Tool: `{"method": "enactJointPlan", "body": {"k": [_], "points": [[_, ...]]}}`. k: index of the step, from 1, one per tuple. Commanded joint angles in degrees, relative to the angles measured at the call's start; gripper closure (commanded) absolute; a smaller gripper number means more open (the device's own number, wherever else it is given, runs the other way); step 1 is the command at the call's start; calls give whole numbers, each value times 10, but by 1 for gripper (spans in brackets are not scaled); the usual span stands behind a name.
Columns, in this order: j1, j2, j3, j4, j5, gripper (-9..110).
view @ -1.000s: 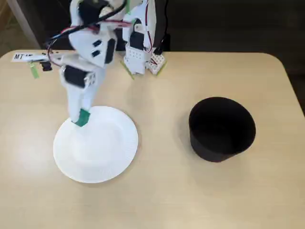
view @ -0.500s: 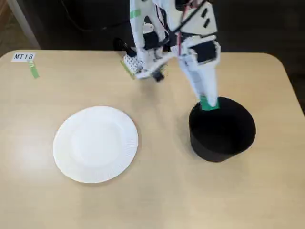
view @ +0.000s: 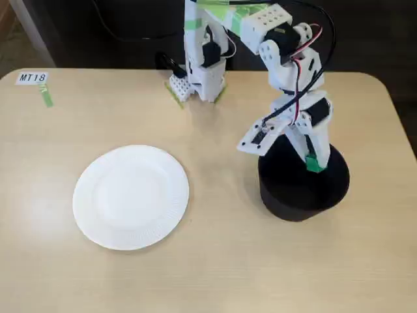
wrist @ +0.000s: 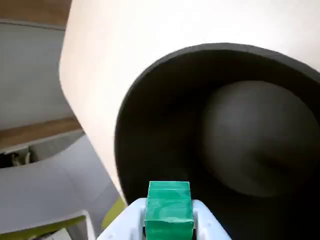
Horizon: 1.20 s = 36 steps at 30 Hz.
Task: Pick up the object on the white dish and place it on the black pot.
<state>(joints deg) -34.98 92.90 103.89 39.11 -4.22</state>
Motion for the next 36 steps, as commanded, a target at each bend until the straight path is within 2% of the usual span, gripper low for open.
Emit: {"method": "enactJointPlan", "body": {"k": [1,7,12,16,20,24,29,36], "points": [[2,-5,-4,-5,-9,99],[6,4,15,3,-25,77],[19,23,15,18,-32,74],[32,34,15,21,-30,79],[47,56,4,40,-27,101],[81,143,2,81,-52,101],[178,276,26,92,-16,101],[349,487,222,45,51,101]]}}
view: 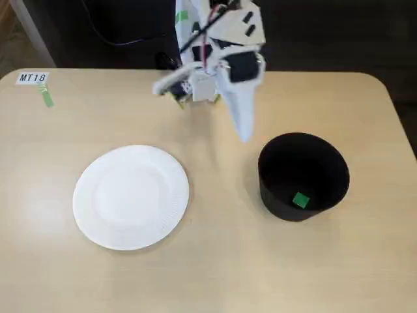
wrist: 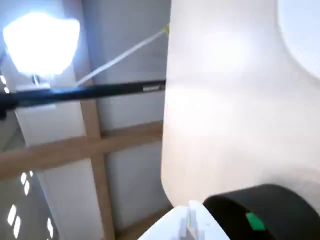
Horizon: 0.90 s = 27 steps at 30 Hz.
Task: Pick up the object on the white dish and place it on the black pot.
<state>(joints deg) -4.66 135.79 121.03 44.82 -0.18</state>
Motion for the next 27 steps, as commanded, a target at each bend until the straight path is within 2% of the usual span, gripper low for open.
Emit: {"method": "enactJointPlan", "body": {"k": [1,8,17,27], "points": [[62,85,76,-11,11,101],[126,295,261,17,5,101],[111,533,468,76,-10,101],[91,549,537,92,-34,101]]}}
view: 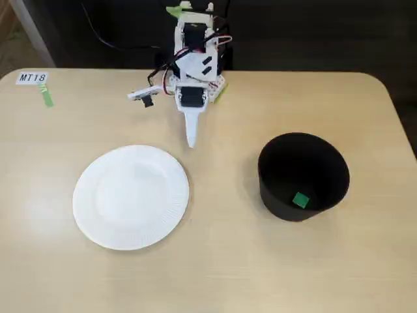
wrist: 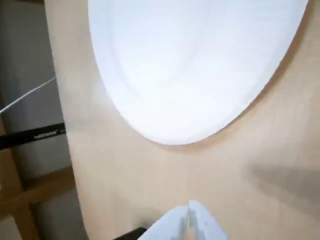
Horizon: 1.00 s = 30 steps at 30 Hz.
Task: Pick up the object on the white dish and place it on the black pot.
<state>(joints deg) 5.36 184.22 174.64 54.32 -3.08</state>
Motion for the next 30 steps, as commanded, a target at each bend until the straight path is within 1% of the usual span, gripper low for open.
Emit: {"method": "enactJointPlan", "body": {"k": [1,6,30], "points": [[-11,65,5,-3,-5,101],[-14,65,32,-10,-6,101],[-18,65,34,-17,-11,101]]}}
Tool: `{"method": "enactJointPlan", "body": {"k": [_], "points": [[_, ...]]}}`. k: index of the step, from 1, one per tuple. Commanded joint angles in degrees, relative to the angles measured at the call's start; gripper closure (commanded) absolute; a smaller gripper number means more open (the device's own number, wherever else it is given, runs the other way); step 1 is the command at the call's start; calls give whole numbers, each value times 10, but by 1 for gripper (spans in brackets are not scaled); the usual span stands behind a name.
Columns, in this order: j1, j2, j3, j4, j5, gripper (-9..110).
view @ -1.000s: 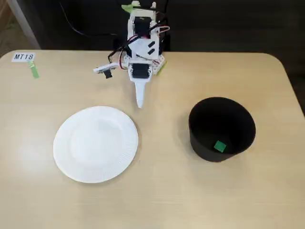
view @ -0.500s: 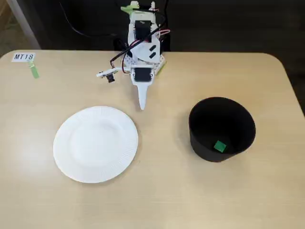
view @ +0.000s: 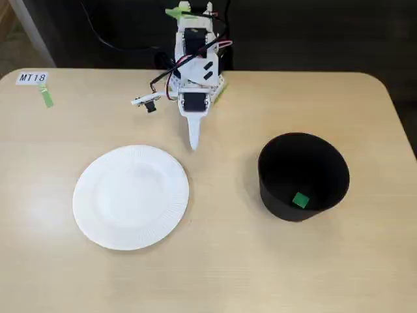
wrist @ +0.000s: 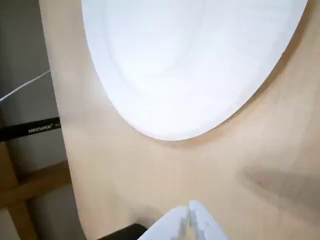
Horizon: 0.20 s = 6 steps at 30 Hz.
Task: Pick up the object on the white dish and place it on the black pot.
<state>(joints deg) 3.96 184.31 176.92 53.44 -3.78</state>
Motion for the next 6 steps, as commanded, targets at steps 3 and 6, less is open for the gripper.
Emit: {"method": "enactJointPlan", "body": {"k": [3,6], "points": [[-4,64,11,-8,-4,101],[-4,64,11,-8,-4,101]]}}
